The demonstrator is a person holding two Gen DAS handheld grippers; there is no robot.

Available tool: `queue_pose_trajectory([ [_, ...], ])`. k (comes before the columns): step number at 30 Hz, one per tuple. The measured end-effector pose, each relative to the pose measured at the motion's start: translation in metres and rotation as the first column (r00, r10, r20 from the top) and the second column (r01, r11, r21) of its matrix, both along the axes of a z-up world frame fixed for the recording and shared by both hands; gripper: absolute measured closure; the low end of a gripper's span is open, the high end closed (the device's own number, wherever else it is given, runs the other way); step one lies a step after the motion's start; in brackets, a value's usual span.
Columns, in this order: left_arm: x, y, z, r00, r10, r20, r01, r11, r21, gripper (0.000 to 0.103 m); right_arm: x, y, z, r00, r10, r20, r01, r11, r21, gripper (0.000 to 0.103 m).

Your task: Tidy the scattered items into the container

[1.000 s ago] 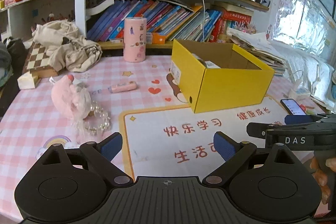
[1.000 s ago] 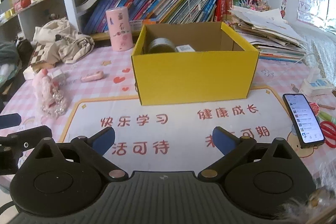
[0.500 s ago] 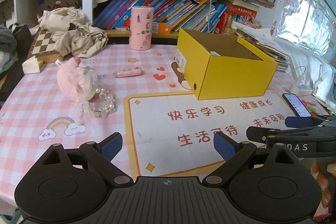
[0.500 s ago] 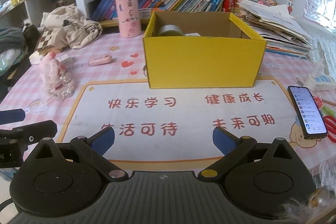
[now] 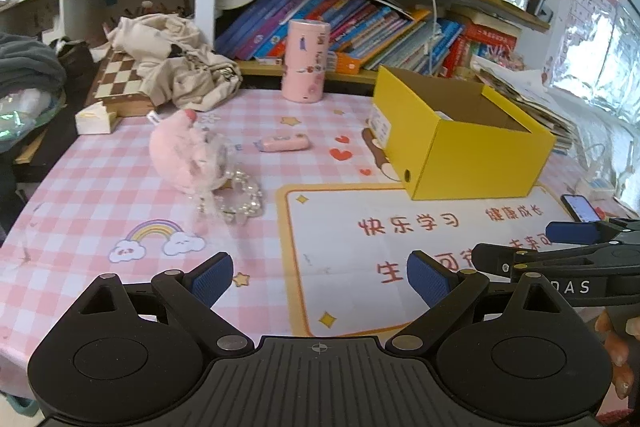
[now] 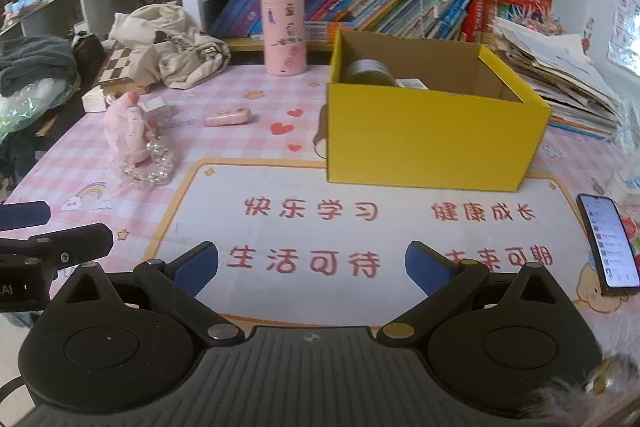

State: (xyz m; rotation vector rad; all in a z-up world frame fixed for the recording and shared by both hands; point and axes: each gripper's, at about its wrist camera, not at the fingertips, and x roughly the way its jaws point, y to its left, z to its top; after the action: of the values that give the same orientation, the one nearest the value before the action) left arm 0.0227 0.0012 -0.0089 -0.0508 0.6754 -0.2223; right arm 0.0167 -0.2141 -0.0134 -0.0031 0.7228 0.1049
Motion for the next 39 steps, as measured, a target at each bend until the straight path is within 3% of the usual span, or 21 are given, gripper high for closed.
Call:
queue_pose_trajectory([
  [28,0.004,0.034,0.004,0.995,0.102,0.011,-0.102,0.995,-0.003,0.007,0.021,0.041,0.005,0.990,0.138,0.015,-0.138,0.990,-0.021,0.000],
  [39,0.021,0.034,0.000,0.989,0.146,-0.010,-0.146,0.989,0.013,0.006,0.050,0.046,0.001,0.981,0.195,0.001,-0.195,0.981,-0.019,0.000],
])
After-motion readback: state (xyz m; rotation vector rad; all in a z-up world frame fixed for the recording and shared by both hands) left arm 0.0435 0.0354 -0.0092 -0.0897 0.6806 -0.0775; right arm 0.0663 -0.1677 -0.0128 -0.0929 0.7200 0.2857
